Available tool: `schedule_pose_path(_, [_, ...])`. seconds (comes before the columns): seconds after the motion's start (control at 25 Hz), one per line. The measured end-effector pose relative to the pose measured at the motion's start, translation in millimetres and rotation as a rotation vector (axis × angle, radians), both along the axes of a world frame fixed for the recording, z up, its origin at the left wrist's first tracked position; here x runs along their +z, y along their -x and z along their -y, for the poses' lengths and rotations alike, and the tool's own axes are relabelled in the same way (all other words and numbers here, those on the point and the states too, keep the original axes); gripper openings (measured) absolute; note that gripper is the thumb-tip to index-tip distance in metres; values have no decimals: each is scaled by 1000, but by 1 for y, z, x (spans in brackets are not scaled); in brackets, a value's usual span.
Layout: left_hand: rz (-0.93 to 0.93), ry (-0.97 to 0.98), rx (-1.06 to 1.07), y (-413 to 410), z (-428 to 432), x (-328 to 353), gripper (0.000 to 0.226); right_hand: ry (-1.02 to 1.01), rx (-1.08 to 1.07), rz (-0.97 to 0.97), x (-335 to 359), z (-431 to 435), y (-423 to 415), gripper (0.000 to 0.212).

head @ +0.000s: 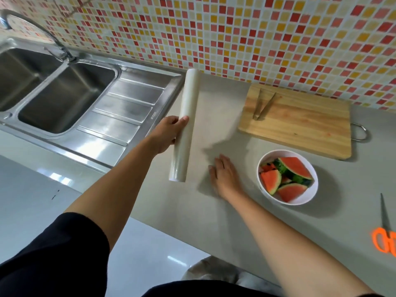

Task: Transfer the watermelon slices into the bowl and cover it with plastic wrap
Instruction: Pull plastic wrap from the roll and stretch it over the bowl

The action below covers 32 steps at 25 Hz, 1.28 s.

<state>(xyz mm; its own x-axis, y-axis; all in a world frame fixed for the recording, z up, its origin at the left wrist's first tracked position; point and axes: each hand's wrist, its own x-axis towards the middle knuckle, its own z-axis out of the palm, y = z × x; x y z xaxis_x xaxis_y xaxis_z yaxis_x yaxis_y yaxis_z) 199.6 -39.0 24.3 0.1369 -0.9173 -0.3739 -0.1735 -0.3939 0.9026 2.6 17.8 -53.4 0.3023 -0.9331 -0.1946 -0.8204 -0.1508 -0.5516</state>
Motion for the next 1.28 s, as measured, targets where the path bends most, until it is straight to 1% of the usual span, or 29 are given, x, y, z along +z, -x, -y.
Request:
schedule_pose_path(0.08, [-45,95,-2,2,9,24,27,12,-126,308,23,9,-3,33])
schedule_pose_path(0.16, [-50,174,-17,9,17,46,26,-47,-201,561,49,15,-4,28])
schedule_pose_path(0.24, [-45,251,-39,18,24,65,32,-157,-281,768,72,16,-4,29])
schedule_pose_path(0.32, [-69,319,-69,29,31,81,36,-165,-337,888,88,16,-1,31])
schedule_pose_path(0.4, [-87,359,-110,40,36,94,38,-135,-356,943,98,16,2,29])
schedule_pose_path(0.48, [-84,384,-131,51,40,104,41,-79,-355,951,106,15,6,22])
schedule_pose_path(0.6, [-76,425,-143,63,41,112,32,25,-359,930,112,14,11,10])
schedule_pose_path(0.68, [-70,442,-157,69,41,116,32,45,-349,898,114,13,14,9])
schedule_pose_path(0.76, [-42,453,-160,73,40,116,36,39,-339,855,114,11,17,9])
schedule_pose_path(0.84, [-29,453,-141,77,39,114,40,12,-345,858,111,7,21,11])
schedule_pose_path(1.0, [-17,464,-82,87,35,108,38,-34,-400,940,109,-3,27,16])
schedule_pose_path(1.12, [-1,489,-61,95,29,105,36,-87,-437,1043,110,-7,34,11])
schedule_pose_path(1.2, [-35,490,-27,99,28,106,36,-172,-438,1107,112,-8,41,7])
schedule_pose_path(1.28, [-43,502,-22,104,28,107,34,-181,-465,1090,114,-6,49,10])
